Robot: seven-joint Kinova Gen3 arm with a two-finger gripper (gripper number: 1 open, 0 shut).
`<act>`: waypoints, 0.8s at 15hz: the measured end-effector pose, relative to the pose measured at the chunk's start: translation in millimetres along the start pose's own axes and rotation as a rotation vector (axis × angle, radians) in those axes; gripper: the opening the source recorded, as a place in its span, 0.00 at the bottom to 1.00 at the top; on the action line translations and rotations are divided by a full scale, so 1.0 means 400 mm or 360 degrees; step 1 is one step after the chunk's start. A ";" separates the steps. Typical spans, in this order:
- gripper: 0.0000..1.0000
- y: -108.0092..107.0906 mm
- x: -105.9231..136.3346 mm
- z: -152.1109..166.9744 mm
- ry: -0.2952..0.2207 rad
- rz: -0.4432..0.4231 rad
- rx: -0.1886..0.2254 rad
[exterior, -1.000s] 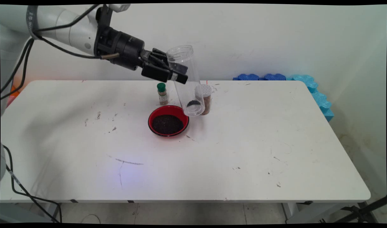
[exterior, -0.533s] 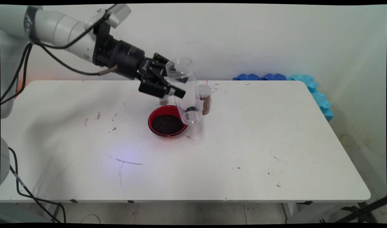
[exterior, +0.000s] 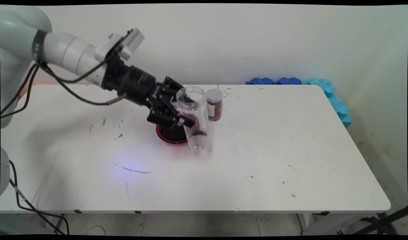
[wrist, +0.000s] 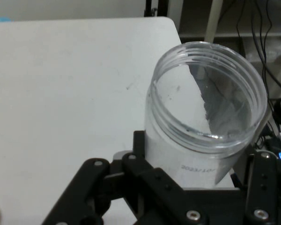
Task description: Pour the black seasoning powder in the red bowl, then place the picked object on the table
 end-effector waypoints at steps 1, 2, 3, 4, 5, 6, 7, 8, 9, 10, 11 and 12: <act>0.00 0.007 -0.010 0.010 -0.0012 -0.0001 -0.0005; 0.00 0.014 -0.022 0.021 -0.0025 -0.0005 -0.0008; 0.00 0.021 -0.034 0.033 -0.0036 -0.0013 -0.0011; 0.00 0.026 -0.043 0.043 -0.0045 -0.0021 -0.0013; 0.00 0.031 -0.054 0.055 -0.0053 -0.0030 -0.0017; 0.00 0.036 -0.065 0.066 -0.0061 -0.0038 -0.0019; 0.00 0.040 -0.075 0.076 -0.0067 -0.0043 -0.0021; 0.00 0.044 -0.086 0.088 -0.0071 -0.0048 -0.0018; 0.00 0.047 -0.096 0.099 -0.0074 -0.0054 -0.0015; 0.00 0.050 -0.105 0.108 -0.0076 -0.0058 -0.0014; 0.00 0.052 -0.114 0.119 -0.0078 -0.0063 -0.0010; 0.00 0.053 -0.123 0.129 -0.0080 -0.0069 -0.0006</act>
